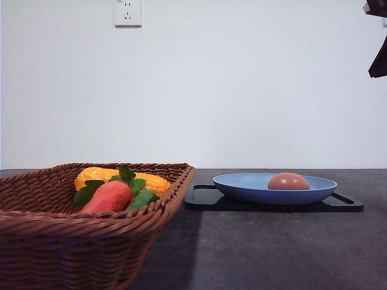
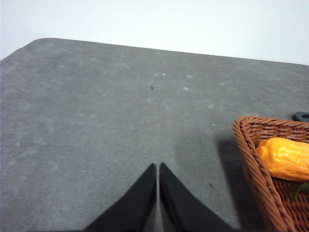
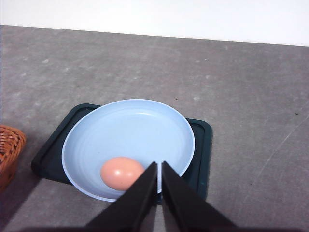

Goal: Transfer egg from basket to plate and serve

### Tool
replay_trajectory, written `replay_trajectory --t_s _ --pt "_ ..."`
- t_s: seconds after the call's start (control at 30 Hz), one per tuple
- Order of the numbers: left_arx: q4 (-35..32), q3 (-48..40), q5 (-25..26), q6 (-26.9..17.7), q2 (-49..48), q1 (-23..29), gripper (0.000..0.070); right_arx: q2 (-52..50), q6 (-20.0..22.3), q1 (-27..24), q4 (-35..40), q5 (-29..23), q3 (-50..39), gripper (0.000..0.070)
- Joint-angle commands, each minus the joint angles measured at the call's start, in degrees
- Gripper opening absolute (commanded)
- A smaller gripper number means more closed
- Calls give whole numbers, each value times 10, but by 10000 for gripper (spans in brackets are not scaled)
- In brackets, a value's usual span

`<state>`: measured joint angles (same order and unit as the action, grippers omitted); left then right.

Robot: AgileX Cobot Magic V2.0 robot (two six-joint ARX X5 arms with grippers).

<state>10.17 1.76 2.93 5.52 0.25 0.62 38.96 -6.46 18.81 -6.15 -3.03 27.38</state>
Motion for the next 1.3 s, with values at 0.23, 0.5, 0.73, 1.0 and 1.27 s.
replay_trajectory --t_s 0.23,0.5,0.73,1.0,1.27 --pt "2 -16 0 1 -1 1 0 2 -8 3 6 -1 3 0" --pt "2 -16 0 1 -1 1 0 2 -8 3 6 -1 3 0" --pt "2 -16 0 1 -1 1 0 -47 24 -1 4 -55 -2 0" --pt "3 -16 0 1 -1 1 0 -200 33 -38 15 -73 -72 0" --pt "3 -16 0 1 -1 1 0 -310 36 -114 65 62 -180 0"
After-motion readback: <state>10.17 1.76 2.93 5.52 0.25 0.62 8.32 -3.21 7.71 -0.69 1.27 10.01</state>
